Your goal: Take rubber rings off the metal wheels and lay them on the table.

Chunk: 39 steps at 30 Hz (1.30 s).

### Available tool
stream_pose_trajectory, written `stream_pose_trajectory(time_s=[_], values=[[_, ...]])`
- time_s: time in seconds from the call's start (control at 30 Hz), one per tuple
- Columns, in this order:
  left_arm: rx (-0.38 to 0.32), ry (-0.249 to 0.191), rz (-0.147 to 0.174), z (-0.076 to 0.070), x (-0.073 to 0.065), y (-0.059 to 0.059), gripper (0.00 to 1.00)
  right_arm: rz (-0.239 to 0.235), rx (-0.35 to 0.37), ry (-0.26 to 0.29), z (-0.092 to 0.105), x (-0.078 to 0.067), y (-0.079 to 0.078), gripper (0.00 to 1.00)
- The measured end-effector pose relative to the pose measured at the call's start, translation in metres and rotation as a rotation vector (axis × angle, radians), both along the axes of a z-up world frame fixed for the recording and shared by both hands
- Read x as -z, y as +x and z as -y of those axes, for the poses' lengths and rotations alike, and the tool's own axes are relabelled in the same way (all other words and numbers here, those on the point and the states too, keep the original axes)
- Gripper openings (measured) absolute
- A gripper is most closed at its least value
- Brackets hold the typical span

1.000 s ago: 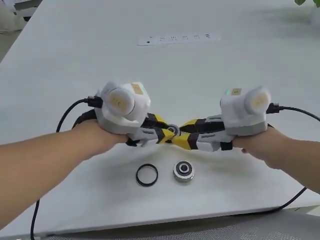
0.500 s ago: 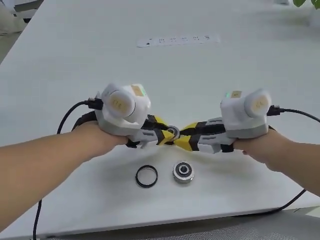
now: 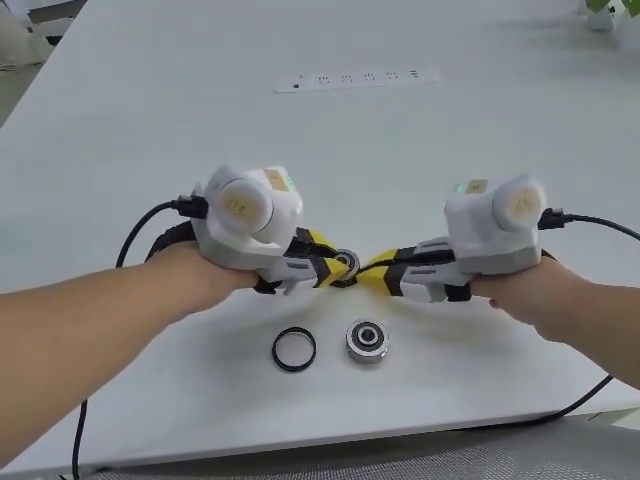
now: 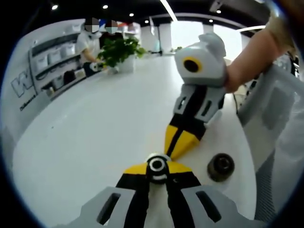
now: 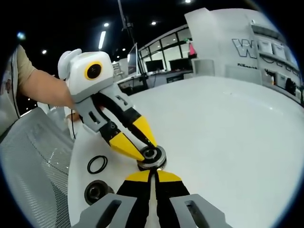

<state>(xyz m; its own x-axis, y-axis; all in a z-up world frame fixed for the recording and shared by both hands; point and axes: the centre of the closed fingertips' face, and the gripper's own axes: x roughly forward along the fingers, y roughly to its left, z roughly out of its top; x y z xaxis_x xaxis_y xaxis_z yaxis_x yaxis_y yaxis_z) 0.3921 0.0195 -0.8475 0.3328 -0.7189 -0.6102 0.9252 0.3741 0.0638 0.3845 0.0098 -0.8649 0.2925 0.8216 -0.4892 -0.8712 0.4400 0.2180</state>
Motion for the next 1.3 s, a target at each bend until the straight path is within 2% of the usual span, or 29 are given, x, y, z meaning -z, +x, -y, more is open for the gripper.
stream_pose_trajectory(time_s=[0.03,0.13,0.43,0.5,0.53,0.67,0.8,0.87,1.3], values=[[0.000,0.001,0.001,0.000,0.000,0.000,0.13,-0.020,0.011,0.010,0.000,0.000,0.000,0.00],[-0.001,0.003,0.002,0.000,0.000,-0.001,0.13,-0.034,0.026,0.020,0.001,0.000,0.001,0.00],[-0.008,0.011,0.002,-0.001,0.000,-0.001,0.13,-0.130,0.101,0.085,0.003,-0.004,0.002,0.00],[-0.010,0.012,0.000,-0.001,0.001,-0.001,0.13,-0.149,0.133,0.114,0.003,-0.007,0.005,0.00],[-0.009,0.012,-0.001,-0.001,0.001,-0.001,0.13,-0.173,0.153,0.152,0.001,-0.012,0.006,0.00],[-0.010,0.024,0.005,-0.001,0.001,0.000,0.12,-0.158,0.149,0.135,0.000,-0.013,0.006,0.00],[-0.018,0.033,0.006,-0.001,0.002,0.001,0.12,-0.178,0.157,0.165,-0.002,-0.017,0.004,0.00],[-0.021,0.036,0.006,-0.001,0.002,0.001,0.12,-0.167,0.153,0.155,-0.002,-0.017,0.004,0.00],[-0.027,0.044,0.012,-0.001,0.003,0.003,0.12,-0.177,0.135,0.165,-0.009,-0.022,0.000,0.00]])
